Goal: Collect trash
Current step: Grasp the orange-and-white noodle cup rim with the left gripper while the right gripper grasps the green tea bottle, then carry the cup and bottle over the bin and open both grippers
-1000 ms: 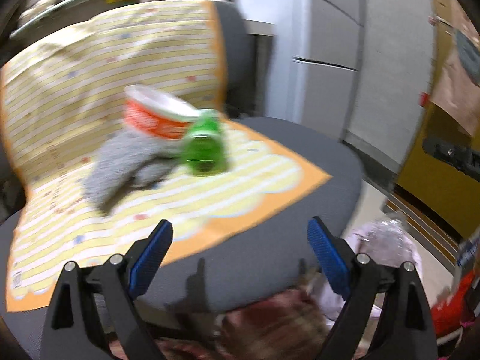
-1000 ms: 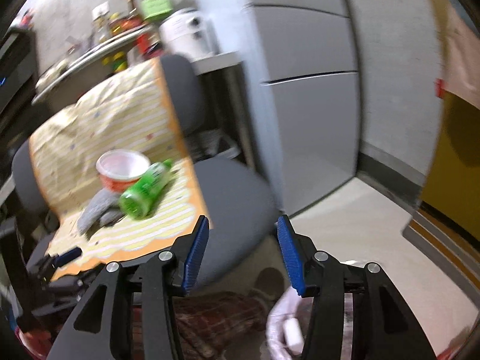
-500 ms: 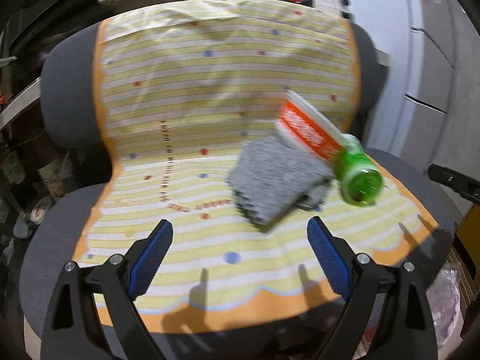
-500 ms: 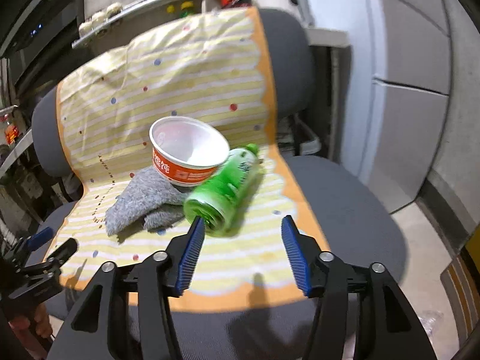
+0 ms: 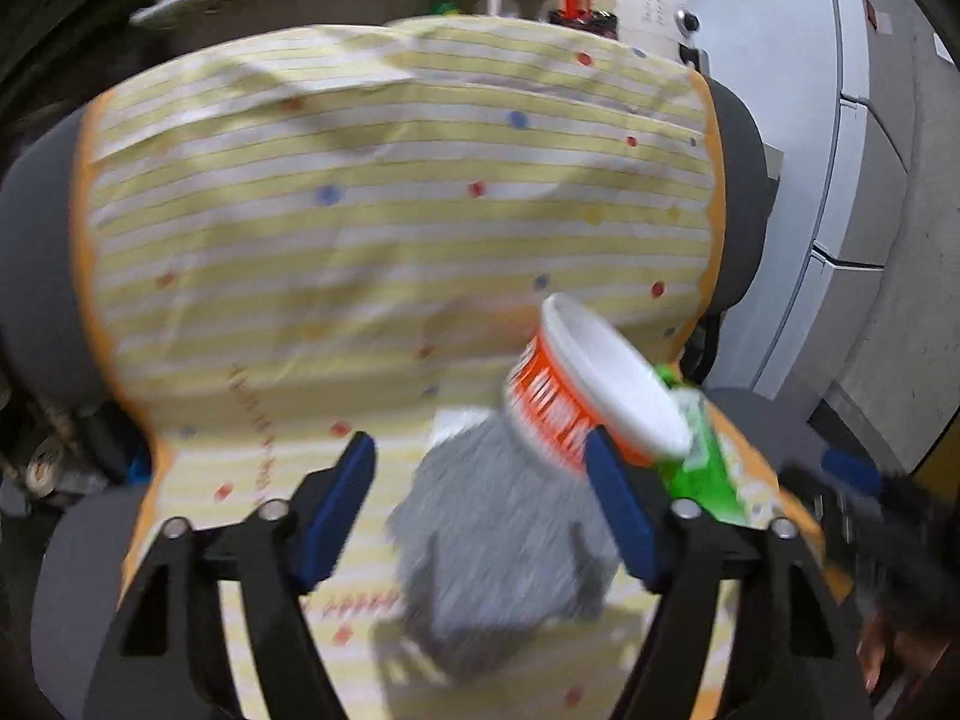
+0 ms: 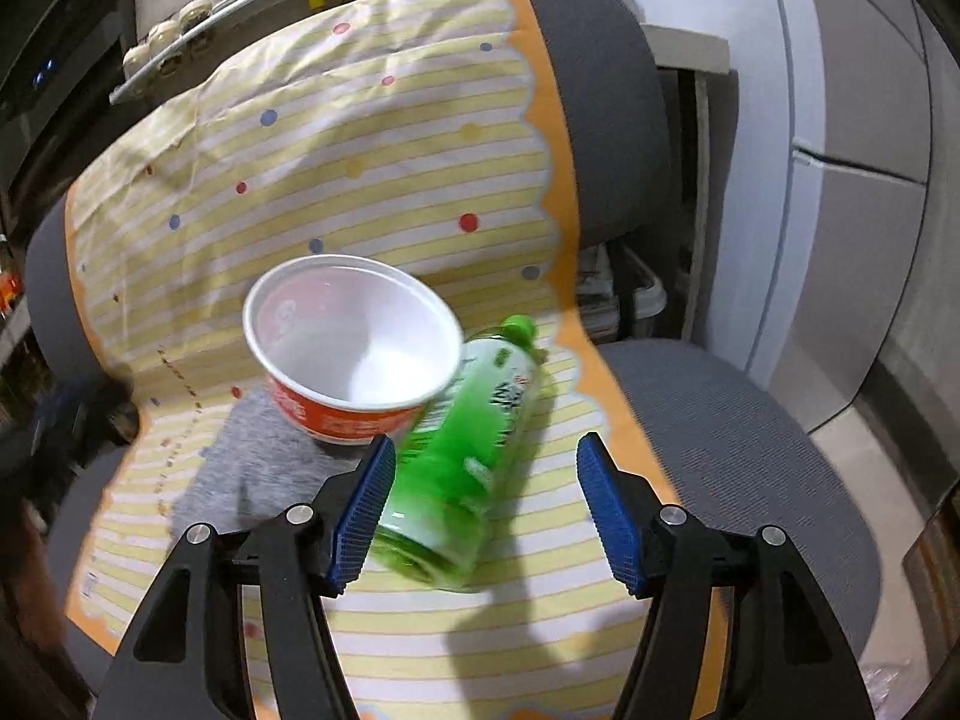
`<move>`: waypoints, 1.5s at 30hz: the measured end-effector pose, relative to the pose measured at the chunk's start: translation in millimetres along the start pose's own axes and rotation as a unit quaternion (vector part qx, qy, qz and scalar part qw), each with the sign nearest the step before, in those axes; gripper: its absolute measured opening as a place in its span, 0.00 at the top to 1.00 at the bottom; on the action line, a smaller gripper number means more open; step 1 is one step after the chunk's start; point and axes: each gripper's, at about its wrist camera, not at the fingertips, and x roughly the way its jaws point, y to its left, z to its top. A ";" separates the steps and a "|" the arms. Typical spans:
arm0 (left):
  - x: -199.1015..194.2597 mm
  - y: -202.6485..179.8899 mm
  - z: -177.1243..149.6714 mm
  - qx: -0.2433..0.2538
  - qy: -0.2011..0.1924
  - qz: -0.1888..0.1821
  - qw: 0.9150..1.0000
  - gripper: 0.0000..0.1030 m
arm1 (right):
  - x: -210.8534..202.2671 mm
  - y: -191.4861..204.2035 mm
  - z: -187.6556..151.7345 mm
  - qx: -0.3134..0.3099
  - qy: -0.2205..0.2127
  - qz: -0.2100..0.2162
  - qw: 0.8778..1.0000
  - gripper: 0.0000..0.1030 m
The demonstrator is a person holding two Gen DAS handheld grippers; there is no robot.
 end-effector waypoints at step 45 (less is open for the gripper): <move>-7.0 96.1 -44.8 -0.176 0.050 -0.015 0.983 0.96 | 157.0 -14.1 49.1 0.138 0.171 0.074 0.973 0.28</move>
